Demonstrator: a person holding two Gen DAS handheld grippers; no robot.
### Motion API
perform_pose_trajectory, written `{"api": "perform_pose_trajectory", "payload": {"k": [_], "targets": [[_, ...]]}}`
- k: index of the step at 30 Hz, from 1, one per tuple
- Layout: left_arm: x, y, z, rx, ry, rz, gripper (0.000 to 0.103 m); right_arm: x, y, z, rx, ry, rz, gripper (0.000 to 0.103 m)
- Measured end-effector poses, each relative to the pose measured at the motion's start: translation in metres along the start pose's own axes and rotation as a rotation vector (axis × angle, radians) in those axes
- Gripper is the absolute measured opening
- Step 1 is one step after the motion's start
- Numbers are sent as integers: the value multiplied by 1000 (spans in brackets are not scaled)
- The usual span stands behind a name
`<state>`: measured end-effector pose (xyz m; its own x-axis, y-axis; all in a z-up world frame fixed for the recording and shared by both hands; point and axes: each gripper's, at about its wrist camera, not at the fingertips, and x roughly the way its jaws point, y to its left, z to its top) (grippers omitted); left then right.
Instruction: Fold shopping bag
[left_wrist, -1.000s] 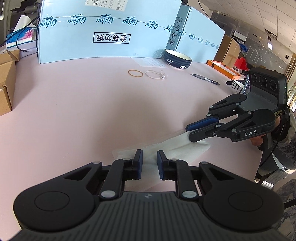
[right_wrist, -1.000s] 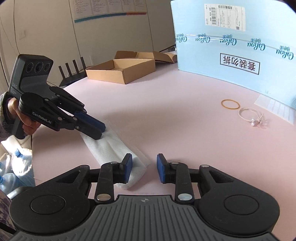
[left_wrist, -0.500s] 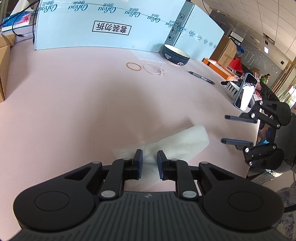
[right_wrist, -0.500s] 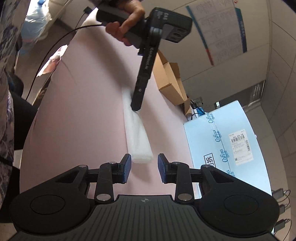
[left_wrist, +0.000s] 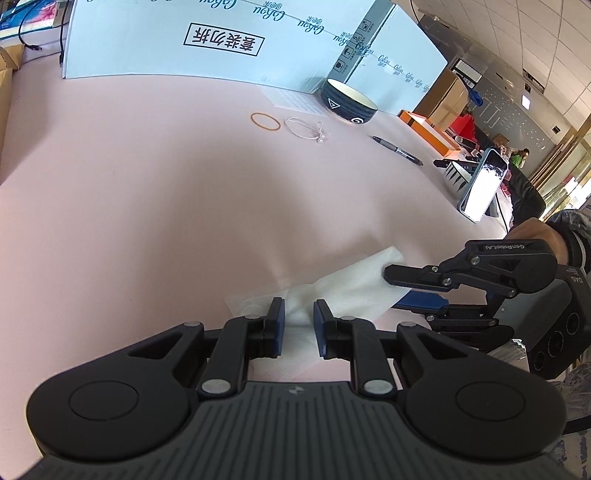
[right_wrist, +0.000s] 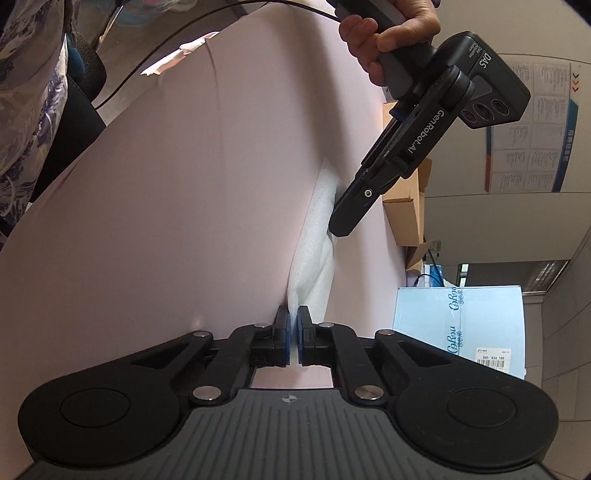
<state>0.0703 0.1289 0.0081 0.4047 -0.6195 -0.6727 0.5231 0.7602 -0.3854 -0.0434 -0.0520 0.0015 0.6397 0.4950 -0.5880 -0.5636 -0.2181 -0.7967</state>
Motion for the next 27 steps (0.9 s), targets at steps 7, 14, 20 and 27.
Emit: {"api": "perform_pose_trajectory", "payload": {"k": [7, 14, 20, 27], "targets": [[-41, -75, -12, 397, -136, 86, 30, -4, -23, -16, 141, -88, 107, 6], [-19, -123, -41, 901, -144, 302, 55, 1, -56, -45, 396, -202, 258, 6], [8, -104, -38, 987, -14, 358, 42, 5, -64, -54, 483, -246, 298, 6], [3, -87, -28, 804, 99, 289, 5, 16, -75, -69, 665, -285, 374, 7]]}}
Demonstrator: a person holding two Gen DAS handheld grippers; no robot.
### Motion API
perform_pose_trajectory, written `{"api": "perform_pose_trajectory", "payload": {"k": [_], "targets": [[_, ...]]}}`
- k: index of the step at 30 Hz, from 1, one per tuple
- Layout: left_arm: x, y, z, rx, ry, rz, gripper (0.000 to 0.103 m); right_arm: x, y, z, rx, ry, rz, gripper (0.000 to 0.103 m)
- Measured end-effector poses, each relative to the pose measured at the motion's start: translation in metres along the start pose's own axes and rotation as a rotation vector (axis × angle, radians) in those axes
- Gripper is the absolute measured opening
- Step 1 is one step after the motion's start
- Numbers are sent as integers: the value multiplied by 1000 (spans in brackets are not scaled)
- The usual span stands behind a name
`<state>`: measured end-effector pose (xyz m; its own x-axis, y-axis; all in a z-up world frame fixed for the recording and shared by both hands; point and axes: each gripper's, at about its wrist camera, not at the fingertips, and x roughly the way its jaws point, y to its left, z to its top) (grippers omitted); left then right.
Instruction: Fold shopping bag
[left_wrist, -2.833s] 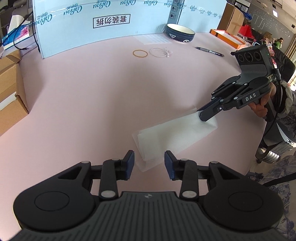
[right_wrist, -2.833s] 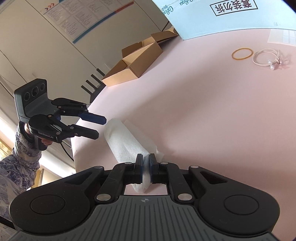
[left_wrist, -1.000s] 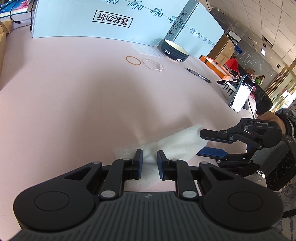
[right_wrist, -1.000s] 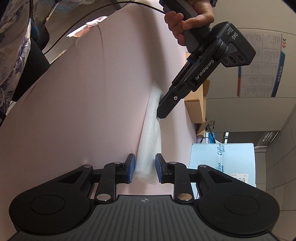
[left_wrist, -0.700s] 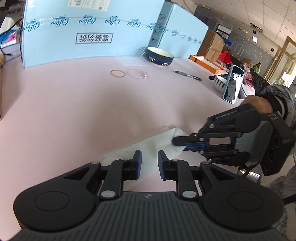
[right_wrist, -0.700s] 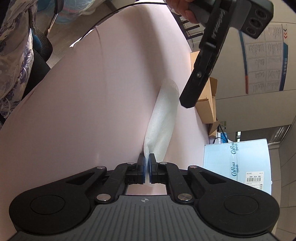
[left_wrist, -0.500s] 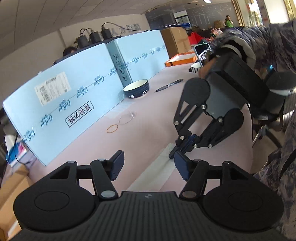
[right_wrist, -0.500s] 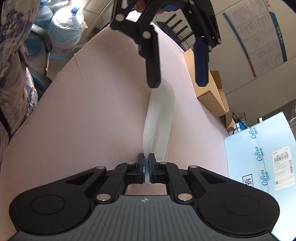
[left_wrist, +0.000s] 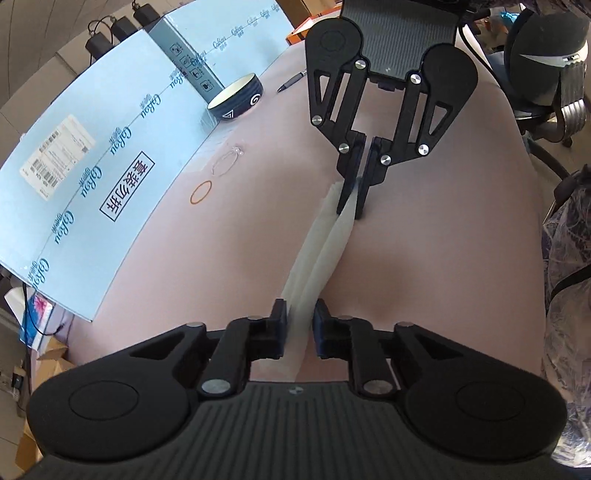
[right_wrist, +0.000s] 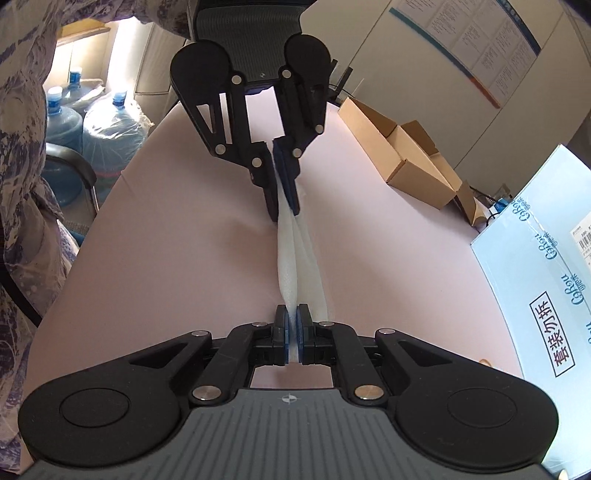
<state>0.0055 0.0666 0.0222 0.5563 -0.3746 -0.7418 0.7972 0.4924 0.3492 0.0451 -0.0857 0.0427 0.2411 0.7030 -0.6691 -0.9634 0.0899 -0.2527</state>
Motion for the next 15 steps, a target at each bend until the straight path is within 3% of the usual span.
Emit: {"api": "perform_pose_trajectory", "payload": {"k": [7, 15], "targets": [[-3, 25, -4, -246, 39, -207, 5, 0, -56, -25, 512, -85, 205, 7], [25, 93, -47, -749, 86, -527, 7, 9, -89, -73, 1089, -175, 398, 6]]}}
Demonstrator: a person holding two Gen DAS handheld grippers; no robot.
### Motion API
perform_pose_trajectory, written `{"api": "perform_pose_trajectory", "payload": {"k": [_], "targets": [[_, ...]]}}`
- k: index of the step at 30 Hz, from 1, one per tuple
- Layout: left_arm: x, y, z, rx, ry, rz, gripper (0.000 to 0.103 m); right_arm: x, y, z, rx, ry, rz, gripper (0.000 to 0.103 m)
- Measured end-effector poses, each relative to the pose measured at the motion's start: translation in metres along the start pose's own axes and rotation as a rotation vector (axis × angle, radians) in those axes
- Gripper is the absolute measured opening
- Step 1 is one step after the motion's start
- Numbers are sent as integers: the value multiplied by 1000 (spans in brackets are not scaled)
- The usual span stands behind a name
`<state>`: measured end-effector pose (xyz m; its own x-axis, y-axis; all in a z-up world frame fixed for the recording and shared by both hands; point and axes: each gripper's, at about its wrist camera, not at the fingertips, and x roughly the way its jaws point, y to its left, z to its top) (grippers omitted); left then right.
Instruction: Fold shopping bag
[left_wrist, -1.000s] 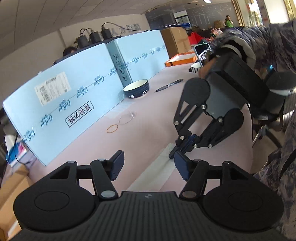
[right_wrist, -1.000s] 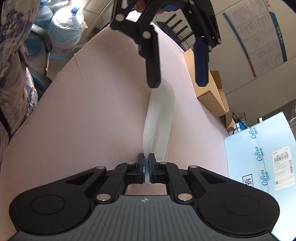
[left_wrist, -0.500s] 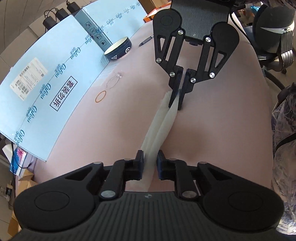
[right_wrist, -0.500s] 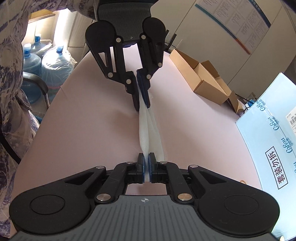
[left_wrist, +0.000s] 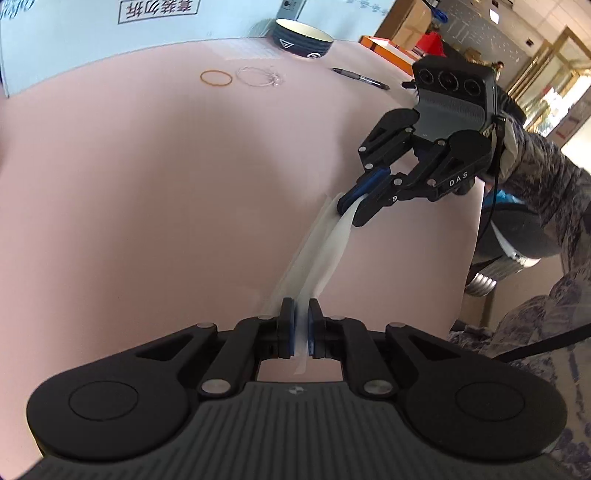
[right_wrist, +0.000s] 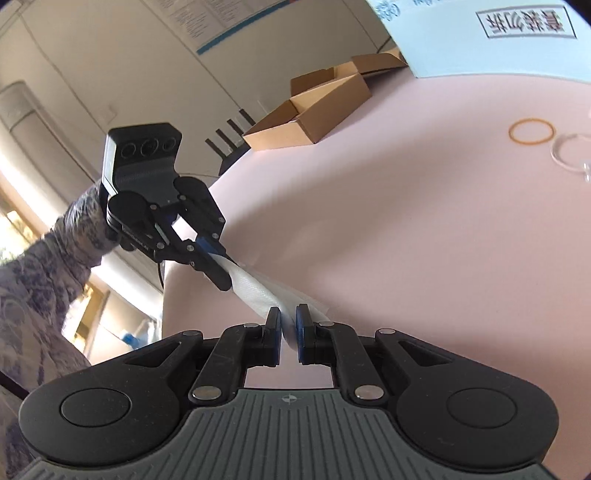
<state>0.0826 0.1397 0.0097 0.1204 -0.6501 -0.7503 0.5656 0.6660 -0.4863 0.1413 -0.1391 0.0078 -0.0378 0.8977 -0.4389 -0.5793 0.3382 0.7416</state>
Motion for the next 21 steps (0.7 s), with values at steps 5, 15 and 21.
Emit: {"api": "perform_pose_trajectory", "payload": {"k": [5, 15, 21], "targets": [[3, 21, 2, -131, 34, -86, 7, -7, -4, -3, 186, -37, -10, 6], [9, 33, 12, -211, 90, -123, 6, -35, 25, -27, 210, -282, -93, 12], [14, 37, 17, -225, 94, -124, 6, -75, 56, -32, 103, -462, -82, 10]]}}
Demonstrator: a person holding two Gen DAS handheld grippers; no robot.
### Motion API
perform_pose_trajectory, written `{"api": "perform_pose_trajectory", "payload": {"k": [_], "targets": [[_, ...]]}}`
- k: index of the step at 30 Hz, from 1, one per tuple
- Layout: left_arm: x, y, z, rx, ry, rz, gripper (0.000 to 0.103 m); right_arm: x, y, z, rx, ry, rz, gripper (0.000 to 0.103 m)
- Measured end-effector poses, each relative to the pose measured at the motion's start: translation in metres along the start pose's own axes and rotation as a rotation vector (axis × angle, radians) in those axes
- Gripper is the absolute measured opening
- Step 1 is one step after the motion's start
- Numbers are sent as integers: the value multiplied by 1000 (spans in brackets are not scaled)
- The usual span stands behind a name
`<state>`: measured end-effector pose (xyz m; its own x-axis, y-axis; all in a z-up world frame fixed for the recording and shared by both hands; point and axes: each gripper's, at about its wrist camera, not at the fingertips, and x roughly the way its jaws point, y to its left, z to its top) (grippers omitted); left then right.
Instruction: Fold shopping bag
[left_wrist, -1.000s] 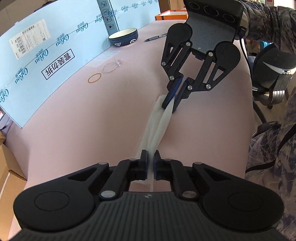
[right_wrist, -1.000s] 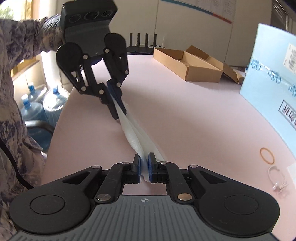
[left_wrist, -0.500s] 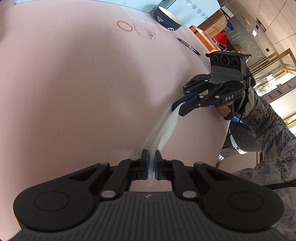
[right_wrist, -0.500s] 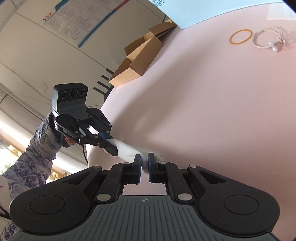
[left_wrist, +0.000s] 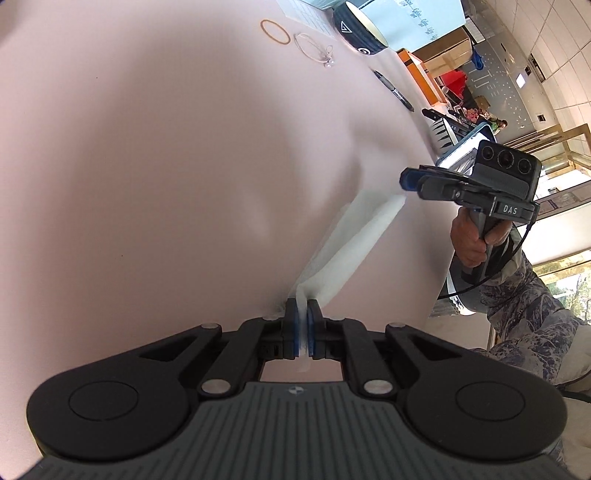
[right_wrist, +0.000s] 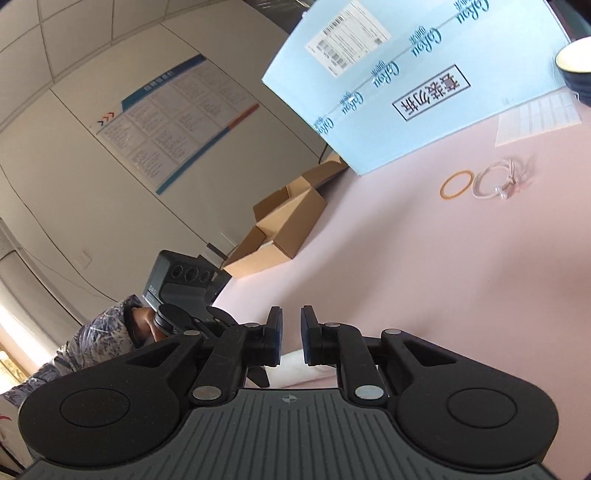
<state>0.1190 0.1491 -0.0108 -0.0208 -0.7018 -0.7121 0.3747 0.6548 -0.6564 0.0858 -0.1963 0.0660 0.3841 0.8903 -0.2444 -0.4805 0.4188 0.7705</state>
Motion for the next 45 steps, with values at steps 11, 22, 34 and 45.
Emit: {"api": "perform_pose_trajectory", "payload": {"k": [11, 22, 34, 45], "targets": [[5, 7, 8, -12, 11, -16, 6, 85, 14, -24, -28, 234, 4, 10], [2, 15, 8, -22, 13, -52, 6, 71, -30, -29, 154, 161, -97, 0], [-7, 43, -33, -180, -181, -184, 6, 70, -32, -30, 146, 165, -119, 0], [-30, 34, -97, -339, -490, -138, 11, 81, -26, -30, 79, 172, -130, 0]]}}
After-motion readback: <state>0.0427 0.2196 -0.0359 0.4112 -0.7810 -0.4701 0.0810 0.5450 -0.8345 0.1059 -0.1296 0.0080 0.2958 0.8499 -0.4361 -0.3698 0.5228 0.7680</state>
